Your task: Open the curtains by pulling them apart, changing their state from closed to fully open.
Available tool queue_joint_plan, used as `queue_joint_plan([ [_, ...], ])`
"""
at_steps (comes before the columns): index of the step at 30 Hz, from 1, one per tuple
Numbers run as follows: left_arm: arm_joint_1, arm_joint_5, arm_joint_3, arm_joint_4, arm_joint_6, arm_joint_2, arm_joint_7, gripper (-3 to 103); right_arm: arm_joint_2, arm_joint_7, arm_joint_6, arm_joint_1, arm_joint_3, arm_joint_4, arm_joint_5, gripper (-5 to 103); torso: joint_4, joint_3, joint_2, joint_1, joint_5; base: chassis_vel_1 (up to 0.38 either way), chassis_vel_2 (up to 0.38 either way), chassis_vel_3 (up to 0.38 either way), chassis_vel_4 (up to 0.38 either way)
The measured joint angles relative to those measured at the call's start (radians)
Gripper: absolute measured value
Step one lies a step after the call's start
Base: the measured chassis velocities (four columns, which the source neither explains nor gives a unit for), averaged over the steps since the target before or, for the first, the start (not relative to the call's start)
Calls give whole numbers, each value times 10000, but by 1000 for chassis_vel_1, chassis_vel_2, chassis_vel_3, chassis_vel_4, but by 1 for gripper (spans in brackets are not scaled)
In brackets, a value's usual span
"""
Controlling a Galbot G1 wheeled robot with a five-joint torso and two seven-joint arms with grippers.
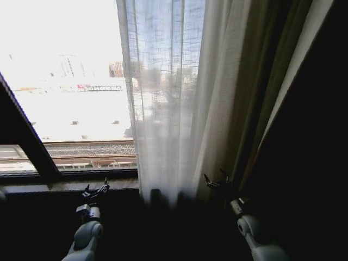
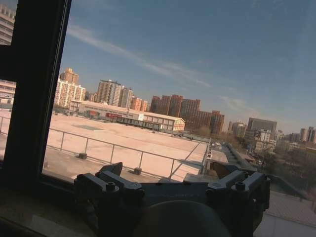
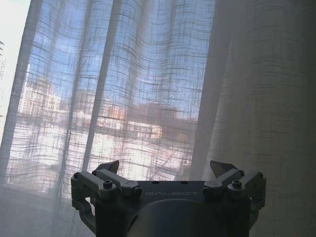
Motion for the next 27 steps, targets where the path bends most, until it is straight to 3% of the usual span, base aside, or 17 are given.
queue_joint_plan([
  [18,0,0,0,0,0,1,0,100,143,-353,270,148,-134,-92,13,100,-2,-2,1,-2,-5,325,335,-338,-333],
  [24,0,0,-5,0,0,2,-3,100,213,-742,275,84,-103,-70,-226,100,-4,-2,2,-3,-6,104,87,-69,-95],
  [27,0,0,4,0,0,-2,-2,100,232,-773,281,48,-89,-66,-296,100,-10,-1,0,-2,11,0,0,0,0],
])
